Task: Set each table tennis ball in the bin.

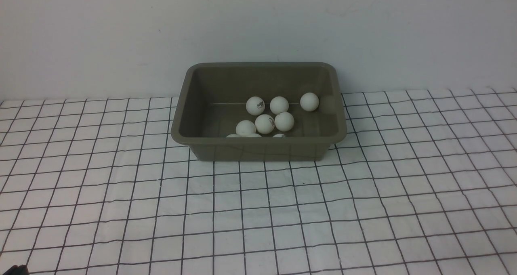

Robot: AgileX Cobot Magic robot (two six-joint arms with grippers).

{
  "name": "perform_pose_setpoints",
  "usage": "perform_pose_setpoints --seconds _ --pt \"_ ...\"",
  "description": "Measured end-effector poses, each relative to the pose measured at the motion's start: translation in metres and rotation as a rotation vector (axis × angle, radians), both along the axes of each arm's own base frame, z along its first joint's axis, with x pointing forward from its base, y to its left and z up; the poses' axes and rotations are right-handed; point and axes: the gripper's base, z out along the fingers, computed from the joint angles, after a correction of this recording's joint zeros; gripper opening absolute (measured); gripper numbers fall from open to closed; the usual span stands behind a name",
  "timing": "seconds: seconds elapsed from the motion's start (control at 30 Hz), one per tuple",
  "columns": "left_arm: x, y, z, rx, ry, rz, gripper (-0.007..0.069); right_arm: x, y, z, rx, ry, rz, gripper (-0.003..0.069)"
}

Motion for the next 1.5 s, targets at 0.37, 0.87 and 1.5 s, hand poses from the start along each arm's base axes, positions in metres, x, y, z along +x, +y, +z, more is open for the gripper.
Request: perform_pose_setpoints --seconds 0.37,0.87,1.5 --pt "0.0 0.0 0.0 0.0 0.0 0.0 -0.0004 -0.0002 0.0003 -0.0024 0.0 0.027 0.002 -0.0018" --pt "0.0 0.0 0.0 0.0 0.0 0.0 -0.0004 -0.0003 0.0006 -0.004 0.0 0.044 0.005 -0.0018" --pt "0.0 0.0 0.0 0.0 0.0 0.0 -0.0004 -0.0006 0.001 -0.0063 -0.001 0.07 0.01 -0.0018"
